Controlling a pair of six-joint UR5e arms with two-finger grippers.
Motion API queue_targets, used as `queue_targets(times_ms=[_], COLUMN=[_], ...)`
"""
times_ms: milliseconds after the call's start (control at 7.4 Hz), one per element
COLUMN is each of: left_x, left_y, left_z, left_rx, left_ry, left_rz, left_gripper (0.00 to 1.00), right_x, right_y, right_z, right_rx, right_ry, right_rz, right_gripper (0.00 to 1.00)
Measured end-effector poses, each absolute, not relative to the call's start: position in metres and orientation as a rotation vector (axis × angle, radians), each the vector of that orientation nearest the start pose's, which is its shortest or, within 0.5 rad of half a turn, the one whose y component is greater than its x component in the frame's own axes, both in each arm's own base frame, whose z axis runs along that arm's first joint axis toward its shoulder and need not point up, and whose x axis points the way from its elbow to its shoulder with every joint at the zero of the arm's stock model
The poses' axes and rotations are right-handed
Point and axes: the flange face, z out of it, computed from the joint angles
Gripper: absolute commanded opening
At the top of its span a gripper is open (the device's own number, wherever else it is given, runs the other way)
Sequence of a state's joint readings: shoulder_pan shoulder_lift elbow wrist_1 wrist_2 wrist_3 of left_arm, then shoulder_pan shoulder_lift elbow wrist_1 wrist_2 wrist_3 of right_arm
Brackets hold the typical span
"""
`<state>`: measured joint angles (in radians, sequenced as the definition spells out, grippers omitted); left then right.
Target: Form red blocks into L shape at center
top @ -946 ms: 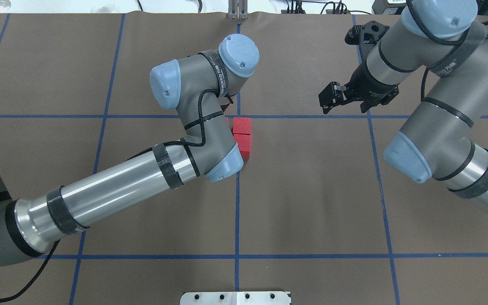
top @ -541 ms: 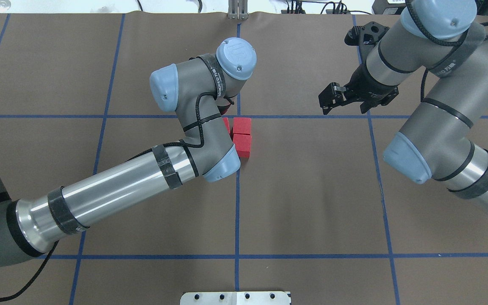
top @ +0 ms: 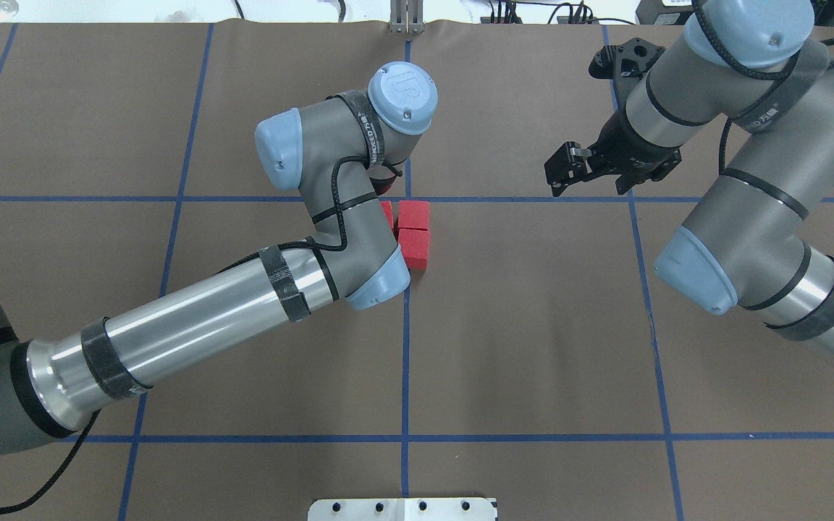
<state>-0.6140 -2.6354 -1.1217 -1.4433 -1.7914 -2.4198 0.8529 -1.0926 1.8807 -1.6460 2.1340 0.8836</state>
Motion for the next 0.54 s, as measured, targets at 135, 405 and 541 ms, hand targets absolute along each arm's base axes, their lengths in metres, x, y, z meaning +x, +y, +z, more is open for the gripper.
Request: queue_targets(times_ms=[135, 405, 541], left_x=[0.6110, 0.6124, 0.6130], left_y=[-0.5669, -0.5667, -0.5663], left_z=[0.1794, 0.1765, 0.1759], left_rx=[-0.296, -0.298, -0.299], left_ry=[0.511, 0.534, 0.539], left_rz=[-1.367, -1.360, -1.358], left_gripper=[0.00, 0.00, 0.00], right_x=[-0.3361, -0.3359, -0.3355], right_y=[-0.5066, -0.5065, -0.5067], right_z=[0.2606, 0.2615, 0.2616], right_rx=[0.096, 0.095, 0.095], right_ry=[-0.871, -0.870, -0.870], right_rz=[-0.046, -0.045, -0.044], right_gripper=[0.99, 0.99, 0.99])
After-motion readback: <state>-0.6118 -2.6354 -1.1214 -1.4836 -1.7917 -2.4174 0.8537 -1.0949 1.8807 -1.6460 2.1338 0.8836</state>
